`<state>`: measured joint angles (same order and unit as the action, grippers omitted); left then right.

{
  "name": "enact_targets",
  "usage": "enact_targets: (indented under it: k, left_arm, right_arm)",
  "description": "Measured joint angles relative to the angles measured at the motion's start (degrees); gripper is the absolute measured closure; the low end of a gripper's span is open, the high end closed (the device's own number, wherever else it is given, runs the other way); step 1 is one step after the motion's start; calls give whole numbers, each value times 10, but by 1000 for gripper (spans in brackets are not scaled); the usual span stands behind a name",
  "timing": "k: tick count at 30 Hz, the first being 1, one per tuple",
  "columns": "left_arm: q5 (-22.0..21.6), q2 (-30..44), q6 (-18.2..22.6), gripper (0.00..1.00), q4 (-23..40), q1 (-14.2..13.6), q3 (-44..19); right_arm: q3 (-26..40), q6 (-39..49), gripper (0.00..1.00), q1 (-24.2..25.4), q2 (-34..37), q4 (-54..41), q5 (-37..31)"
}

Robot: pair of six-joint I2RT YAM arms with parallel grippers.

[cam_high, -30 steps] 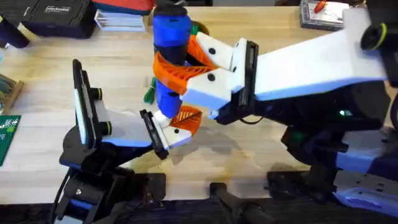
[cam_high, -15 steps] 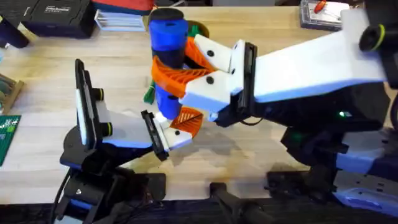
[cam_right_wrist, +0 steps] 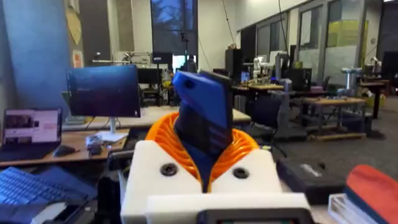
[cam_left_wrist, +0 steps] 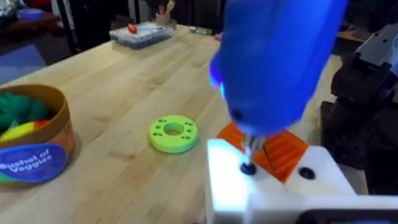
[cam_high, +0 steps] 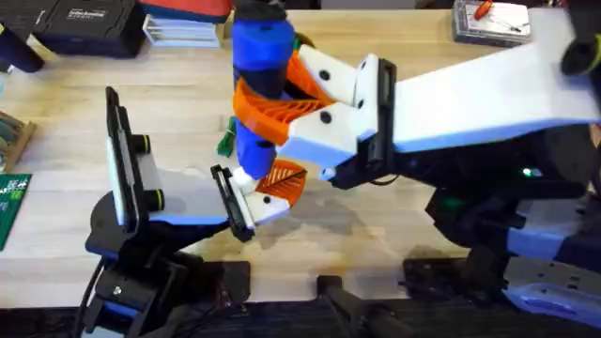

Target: Pick up the gripper from the table and insert it into the empty holder that is missing its gripper. Then pick up a screw, insert it into the mounting hole, and use the screwdriver to tighten it. Finally, clean up the table by picking up the vegetable and placing it into the bucket.

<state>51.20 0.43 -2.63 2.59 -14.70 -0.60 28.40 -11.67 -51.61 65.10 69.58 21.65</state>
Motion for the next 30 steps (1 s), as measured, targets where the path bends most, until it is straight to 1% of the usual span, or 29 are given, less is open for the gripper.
enact_targets:
  k: [3, 6, 8, 13, 17, 20, 24, 27, 30]
  left_arm:
    - [-3, -1, -2, 989, 14, 0, 2]
    - [-4, -1, -2, 989, 14, 0, 2]
    - [-4, -1, -2, 989, 14, 0, 2]
    - [-4, -1, -2, 989, 14, 0, 2]
    - [-4, -1, -2, 989, 14, 0, 2]
    - [-4, -1, -2, 989, 14, 0, 2]
    - [-4, -1, -2, 989, 14, 0, 2]
    - [-4, -1, -2, 989, 14, 0, 2]
    - [-4, -1, -2, 989, 14, 0, 2]
  right_arm:
    - [19, -1, 974, 3, 0, 11, -4]
    - [56, -1, 974, 5, 0, -19, -8]
    - [70, -1, 974, 5, 0, -38, -8]
    - [72, 17, 974, 6, 0, -72, -9]
    - [72, 58, 974, 26, 0, -143, -8]
    - [72, 99, 974, 78, 0, -213, -9]
    - [73, 182, 974, 178, 0, -322, -19]
    - [74, 266, 974, 254, 1, -418, -57]
    - [74, 379, 974, 318, 21, -472, -113]
